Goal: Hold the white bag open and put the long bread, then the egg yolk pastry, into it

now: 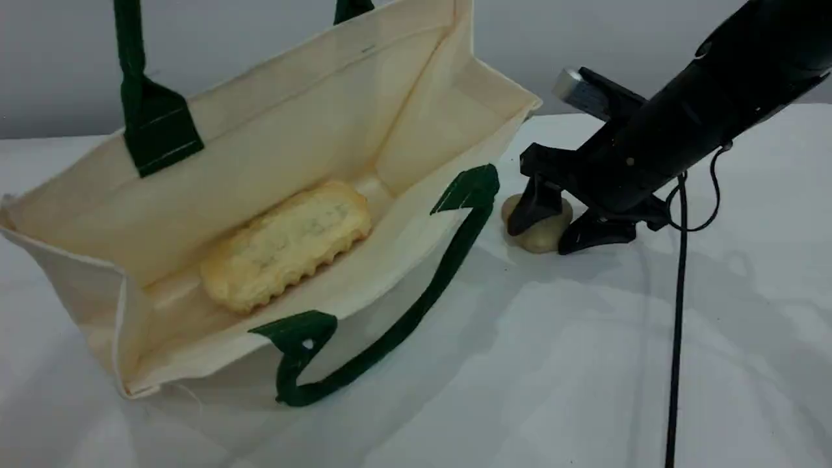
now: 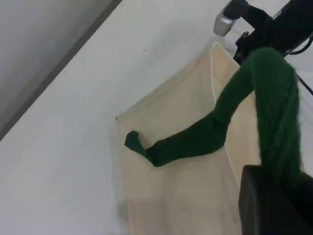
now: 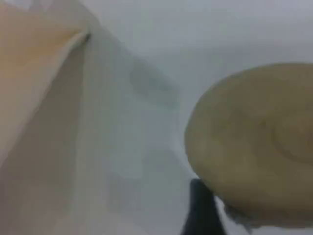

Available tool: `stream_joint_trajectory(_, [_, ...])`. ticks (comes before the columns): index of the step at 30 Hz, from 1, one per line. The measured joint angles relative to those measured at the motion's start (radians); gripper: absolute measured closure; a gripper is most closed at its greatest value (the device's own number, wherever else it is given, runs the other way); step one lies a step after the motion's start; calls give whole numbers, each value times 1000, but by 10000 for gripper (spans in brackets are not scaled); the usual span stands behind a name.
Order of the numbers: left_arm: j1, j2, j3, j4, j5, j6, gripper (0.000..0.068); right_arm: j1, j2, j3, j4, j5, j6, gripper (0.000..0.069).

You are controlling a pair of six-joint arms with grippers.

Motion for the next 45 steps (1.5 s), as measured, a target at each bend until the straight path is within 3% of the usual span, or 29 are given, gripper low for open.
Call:
stream_joint_trajectory(6, [0, 0, 0, 0, 0, 0, 598, -1, 1, 0, -15, 8, 0, 491])
stream_joint_trajectory(9, [0, 0, 0, 0, 0, 0, 598, -2, -1, 1, -30, 11, 0, 571])
stream_joint_trajectory(22, [0, 0, 0, 0, 0, 0, 598, -73, -50, 0, -80, 41, 31, 580])
stream_joint_trajectory(35, [0, 0, 0, 1, -1, 0, 598, -83, -193, 6, -370, 51, 250, 594])
stream_joint_trajectory(45, [0, 0, 0, 4, -1, 0, 598, -83, -352, 121, -447, 46, 290, 598])
